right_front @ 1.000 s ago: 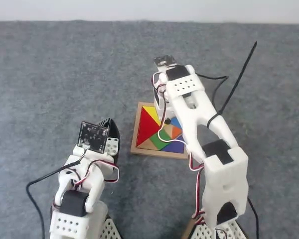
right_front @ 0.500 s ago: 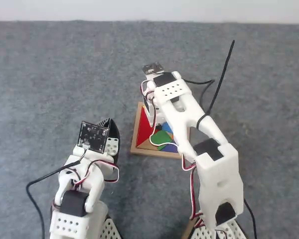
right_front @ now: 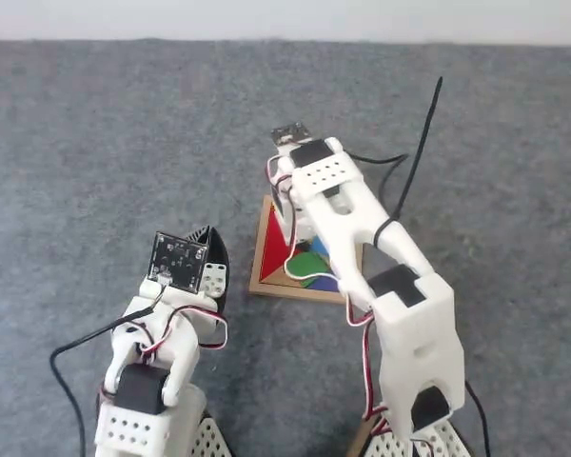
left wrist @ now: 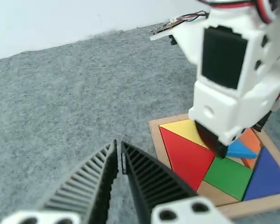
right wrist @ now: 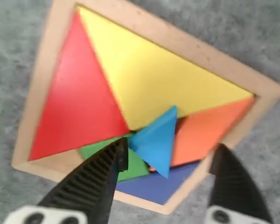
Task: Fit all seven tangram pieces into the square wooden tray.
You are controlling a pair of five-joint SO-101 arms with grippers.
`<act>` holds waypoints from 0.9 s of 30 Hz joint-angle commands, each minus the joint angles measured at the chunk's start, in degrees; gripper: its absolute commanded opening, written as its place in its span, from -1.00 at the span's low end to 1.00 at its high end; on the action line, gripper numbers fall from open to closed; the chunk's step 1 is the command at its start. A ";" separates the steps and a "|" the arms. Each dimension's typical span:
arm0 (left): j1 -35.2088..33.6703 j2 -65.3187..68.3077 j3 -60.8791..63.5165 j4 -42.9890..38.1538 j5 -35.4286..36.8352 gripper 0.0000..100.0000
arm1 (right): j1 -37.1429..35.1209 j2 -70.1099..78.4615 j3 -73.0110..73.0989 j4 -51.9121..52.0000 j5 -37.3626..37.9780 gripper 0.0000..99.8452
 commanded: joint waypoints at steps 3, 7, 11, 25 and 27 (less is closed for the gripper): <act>-0.09 -0.53 -1.10 -1.32 -0.79 -0.97 | 3.74 -6.81 -1.14 1.45 0.88 -0.96; -0.09 -0.53 -1.10 -1.32 -0.79 -0.97 | 3.65 -7.08 0.26 0.75 2.64 -0.94; -0.09 -0.53 -1.27 -0.62 -0.79 -0.97 | 3.82 -5.49 0.26 0.22 2.81 -0.99; 0.09 -0.53 -1.63 -1.23 -0.79 -0.97 | 13.93 -24.31 9.58 0.04 5.80 -0.98; 0.62 -0.18 -1.89 -2.46 -0.70 -0.97 | 18.15 -28.09 17.23 -6.20 5.89 -0.98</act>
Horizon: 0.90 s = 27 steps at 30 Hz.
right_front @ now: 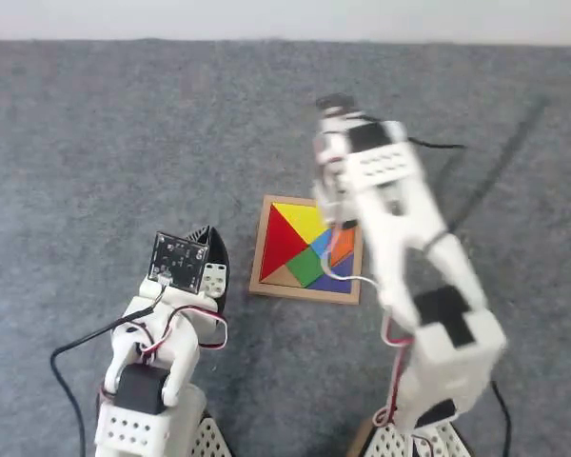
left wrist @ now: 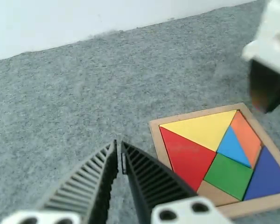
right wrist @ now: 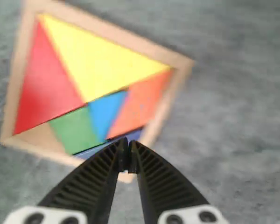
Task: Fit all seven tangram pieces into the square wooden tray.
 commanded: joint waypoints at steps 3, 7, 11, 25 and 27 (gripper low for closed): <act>7.47 -0.09 -1.98 -3.78 -0.09 -0.98 | 11.12 -13.76 23.74 -23.08 0.88 -0.98; 18.37 -0.09 0.04 -3.87 -0.35 -0.98 | 12.70 -14.90 35.25 -38.55 0.88 -0.98; 18.46 -0.09 0.31 -3.87 -0.44 -0.98 | 15.43 -14.90 35.69 -40.84 -2.20 -0.98; 23.47 43.69 -12.26 -24.18 0.35 -0.98 | 20.97 -14.99 36.04 -42.77 -6.59 -0.98; 25.14 56.09 -16.57 -28.92 0.53 -0.98 | 21.05 -14.99 35.96 -42.77 -6.59 -0.98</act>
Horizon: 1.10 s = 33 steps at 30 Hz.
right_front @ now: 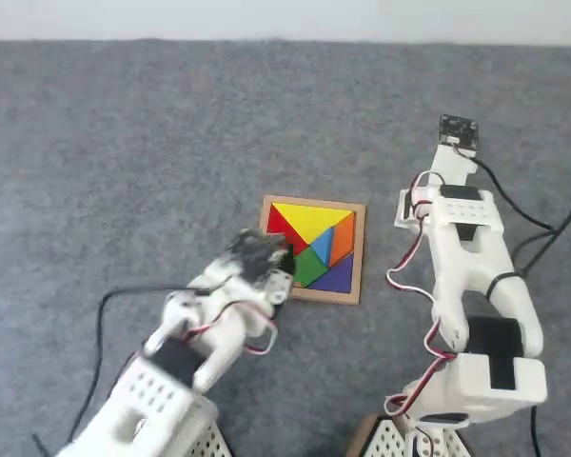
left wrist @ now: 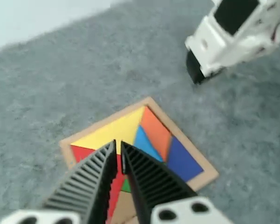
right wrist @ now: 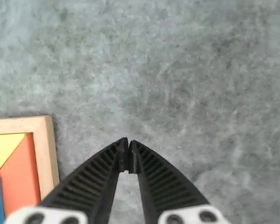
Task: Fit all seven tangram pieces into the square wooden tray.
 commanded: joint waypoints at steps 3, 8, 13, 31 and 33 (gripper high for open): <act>3.78 42.11 -20.09 -10.90 0.62 -0.98 | 0.84 -4.00 -0.35 -0.92 -0.53 -0.98; 2.20 61.98 -39.43 -3.60 4.84 -0.98 | 1.27 -4.00 -0.62 -1.01 -0.53 -0.98; 2.37 67.43 -44.79 -0.97 4.92 -0.98 | 2.07 -5.49 -0.35 -1.01 -0.53 -0.98; 1.93 88.26 -71.96 26.99 7.65 -0.98 | 2.42 -10.15 4.92 -4.62 -0.62 -0.98; 1.93 86.95 -69.49 24.35 7.65 -0.98 | 2.42 -10.15 4.92 -4.62 -0.62 -0.98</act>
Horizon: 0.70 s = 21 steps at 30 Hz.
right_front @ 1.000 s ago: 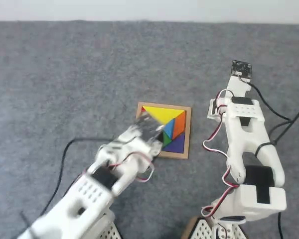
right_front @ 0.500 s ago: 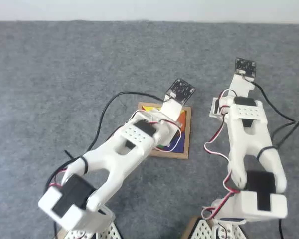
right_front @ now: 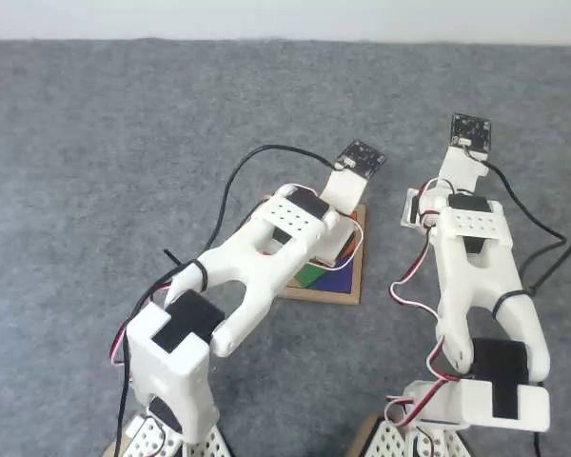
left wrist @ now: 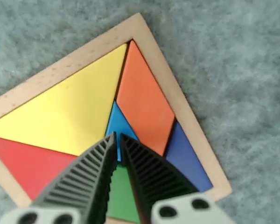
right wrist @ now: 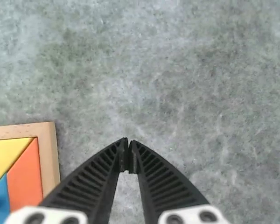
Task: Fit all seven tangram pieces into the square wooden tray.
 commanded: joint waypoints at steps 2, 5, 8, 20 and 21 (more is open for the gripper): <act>-0.35 -5.54 4.70 -5.36 0.97 -0.98 | 1.27 -3.56 -0.44 -1.01 -0.62 -0.98; -0.35 -16.00 16.13 -14.51 0.88 -0.98 | 2.15 -3.56 -0.44 -1.01 -0.88 -0.98; -0.44 -29.98 31.25 -26.64 0.88 -0.98 | 2.33 -3.56 -0.35 -1.01 -0.88 -0.98; -12.40 -61.98 58.59 -37.36 -5.01 -0.97 | -1.89 -15.69 12.22 -6.90 3.69 -0.98; -14.07 -63.38 59.65 -37.36 -4.57 -0.97 | -1.98 -19.21 15.65 -9.10 4.84 -0.98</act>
